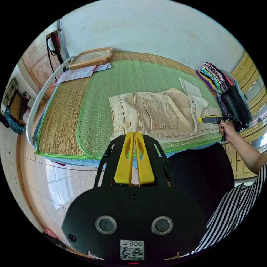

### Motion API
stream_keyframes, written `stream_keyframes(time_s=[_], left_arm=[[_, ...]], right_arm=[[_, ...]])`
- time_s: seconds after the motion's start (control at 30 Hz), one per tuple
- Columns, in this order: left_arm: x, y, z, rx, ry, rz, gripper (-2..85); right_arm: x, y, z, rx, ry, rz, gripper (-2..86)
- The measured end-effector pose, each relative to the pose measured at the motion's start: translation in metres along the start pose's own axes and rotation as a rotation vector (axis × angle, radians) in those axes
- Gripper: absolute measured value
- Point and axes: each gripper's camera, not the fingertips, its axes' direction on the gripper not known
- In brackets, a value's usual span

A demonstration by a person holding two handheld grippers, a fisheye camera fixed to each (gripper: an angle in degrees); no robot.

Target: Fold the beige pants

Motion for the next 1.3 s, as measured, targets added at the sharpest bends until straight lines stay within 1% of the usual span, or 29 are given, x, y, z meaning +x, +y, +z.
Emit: stream_keyframes(time_s=[0.07, 0.17, 0.2, 0.3, 0.37, 0.47, 0.57, 0.6, 0.73, 0.83, 0.9, 1.0, 1.07, 1.17, 1.3], left_arm=[[0.001, -0.003, 0.004, 0.02, 0.033, -0.022, 0.3], [0.012, -0.014, 0.023, 0.035, 0.22, -0.013, 0.5], [0.023, -0.021, 0.034, 0.024, 0.286, 0.013, 0.6], [0.061, -0.043, 0.068, -0.026, 0.388, 0.111, 0.9], [0.086, -0.058, 0.086, -0.043, 0.407, 0.174, 0.9], [0.115, -0.08, 0.12, -0.117, 0.395, 0.224, 0.7], [0.126, -0.084, 0.15, -0.215, 0.257, 0.246, 0.4], [0.124, -0.082, 0.154, -0.191, 0.272, 0.25, 0.4], [0.109, -0.08, 0.166, -0.2, 0.34, 0.195, 0.4], [0.105, -0.083, 0.175, -0.203, 0.362, 0.173, 0.8], [0.109, -0.091, 0.179, -0.165, 0.396, 0.169, 1.6], [0.122, -0.107, 0.189, -0.122, 0.495, 0.199, 3.9], [0.132, -0.118, 0.2, -0.121, 0.51, 0.228, 5.2], [0.147, -0.136, 0.224, -0.141, 0.505, 0.248, 6.2], [0.162, -0.153, 0.256, -0.181, 0.535, 0.257, 6.5]], right_arm=[[0.003, 0.0, 0.009, 0.003, 0.017, -0.008, 0.1], [0.009, 0.0, 0.012, 0.029, 0.03, -0.009, 0.2], [0.013, -0.002, 0.013, 0.031, 0.022, -0.004, 0.2], [0.024, -0.007, 0.016, 0.026, 0.007, -0.003, 0.2], [0.028, -0.009, 0.018, 0.033, 0.011, -0.004, 0.2], [0.033, -0.01, 0.021, 0.053, 0.018, 0.007, 0.3], [0.04, -0.012, 0.023, 0.054, 0.008, 0.016, 0.3], [0.042, -0.012, 0.024, 0.052, -0.002, 0.016, 0.3], [0.046, -0.007, 0.029, 0.064, -0.06, 0.021, 0.3], [0.049, -0.005, 0.03, 0.092, -0.058, 0.01, 0.3], [0.058, -0.008, 0.026, 0.09, -0.098, 0.033, 0.4], [0.074, -0.011, -0.003, 0.179, -0.099, 0.056, 0.6], [0.084, -0.02, -0.023, 0.23, -0.061, 0.065, 1.1], [0.107, -0.058, -0.046, 0.258, -0.028, 0.074, 2.7], [0.126, -0.13, -0.052, 0.222, 0.02, 0.072, 5.3]])
